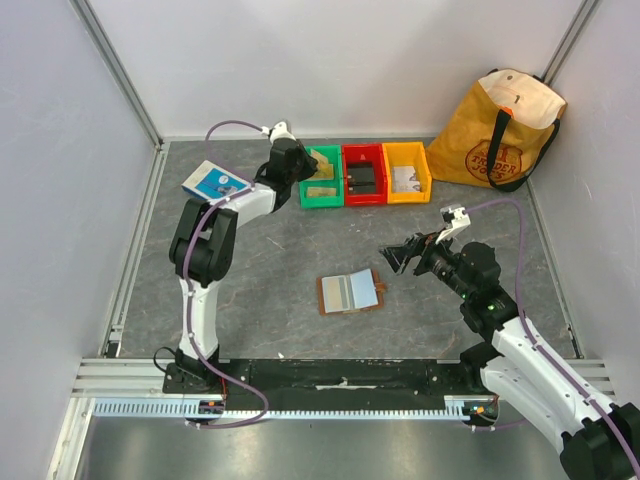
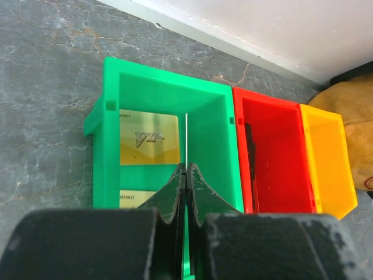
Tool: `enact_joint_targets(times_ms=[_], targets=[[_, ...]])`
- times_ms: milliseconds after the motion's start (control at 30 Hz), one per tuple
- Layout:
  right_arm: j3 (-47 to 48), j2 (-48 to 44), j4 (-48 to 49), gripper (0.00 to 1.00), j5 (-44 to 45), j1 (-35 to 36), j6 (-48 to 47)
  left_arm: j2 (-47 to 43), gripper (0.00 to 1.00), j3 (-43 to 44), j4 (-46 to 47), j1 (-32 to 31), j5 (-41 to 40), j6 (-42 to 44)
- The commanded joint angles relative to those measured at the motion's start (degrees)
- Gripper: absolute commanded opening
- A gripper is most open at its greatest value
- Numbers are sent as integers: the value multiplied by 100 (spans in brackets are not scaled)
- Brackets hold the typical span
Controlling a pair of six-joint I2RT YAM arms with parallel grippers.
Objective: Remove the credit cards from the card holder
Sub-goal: Place the credit card in the storage box, then remove the credit card from the card holder.
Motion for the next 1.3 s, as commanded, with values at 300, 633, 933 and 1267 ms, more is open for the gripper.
enact_joint_targets(times_ms=[300,633,933,1267], targets=[[158,-30,-288,98,-67,-10,-99,909,26,1530,-1057,26,-1,371],[536,66,-947,98,118,-19,-477,-100,64,1531,-1567,26,-327,1320],[931,725,-1343,92,-322,147,-793,-2121,66,-39,-1893,-176,226,1401],[1731,2236,-1861,88,731,1640,-1022,-5224,72,-2836,-2498,-246,640,1127]])
